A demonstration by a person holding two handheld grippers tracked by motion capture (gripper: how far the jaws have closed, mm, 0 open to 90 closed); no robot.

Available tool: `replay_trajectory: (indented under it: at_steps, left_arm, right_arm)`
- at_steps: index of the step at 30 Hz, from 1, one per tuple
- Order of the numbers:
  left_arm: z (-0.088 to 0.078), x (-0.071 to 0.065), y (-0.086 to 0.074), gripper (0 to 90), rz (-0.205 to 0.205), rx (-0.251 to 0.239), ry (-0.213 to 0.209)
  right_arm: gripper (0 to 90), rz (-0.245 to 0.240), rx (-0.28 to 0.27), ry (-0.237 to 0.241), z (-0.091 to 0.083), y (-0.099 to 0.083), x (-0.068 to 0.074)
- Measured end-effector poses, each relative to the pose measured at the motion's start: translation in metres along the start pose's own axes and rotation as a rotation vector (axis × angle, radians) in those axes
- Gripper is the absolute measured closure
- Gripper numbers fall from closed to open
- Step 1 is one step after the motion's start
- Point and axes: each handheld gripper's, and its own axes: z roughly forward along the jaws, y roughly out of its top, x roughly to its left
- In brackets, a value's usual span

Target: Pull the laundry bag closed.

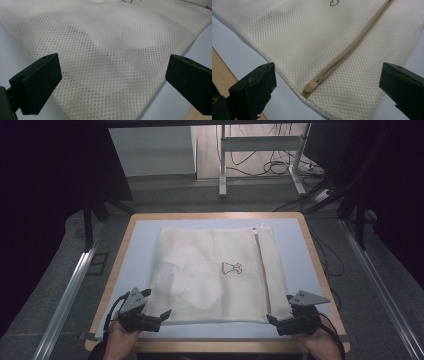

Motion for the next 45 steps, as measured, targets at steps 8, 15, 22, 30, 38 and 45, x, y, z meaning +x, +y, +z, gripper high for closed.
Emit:
replay_trajectory:
  at_steps: [8, 15, 22, 30, 38, 45]
  left_arm:
    - [0.003, -0.001, 0.000, 0.0, -0.003, 0.018, -0.022]
    - [0.005, -0.002, 0.000, 0.0, -0.001, 0.038, -0.023]
    - [0.006, -0.003, 0.000, 0.0, 0.000, 0.049, -0.024]
    - [0.007, -0.004, 0.000, 0.0, 0.006, 0.060, -0.028]
    - [0.008, -0.005, 0.000, 0.0, 0.011, 0.065, -0.030]
    - [0.008, -0.005, 0.001, 0.0, 0.014, 0.067, -0.032]
  right_arm:
    - [15.0, -0.011, 0.039, -0.027, -0.001, 0.003, 0.003]
    - [38.1, -0.164, 0.092, -0.080, 0.000, 0.007, 0.016]
    - [46.9, -0.217, 0.163, -0.074, 0.010, 0.007, 0.023]
    - [51.9, -0.261, 0.199, -0.073, 0.021, 0.003, 0.027]
    - [68.8, -0.300, 0.218, -0.100, 0.017, 0.006, 0.027]
    - [77.3, -0.296, 0.223, -0.099, 0.014, 0.006, 0.022]
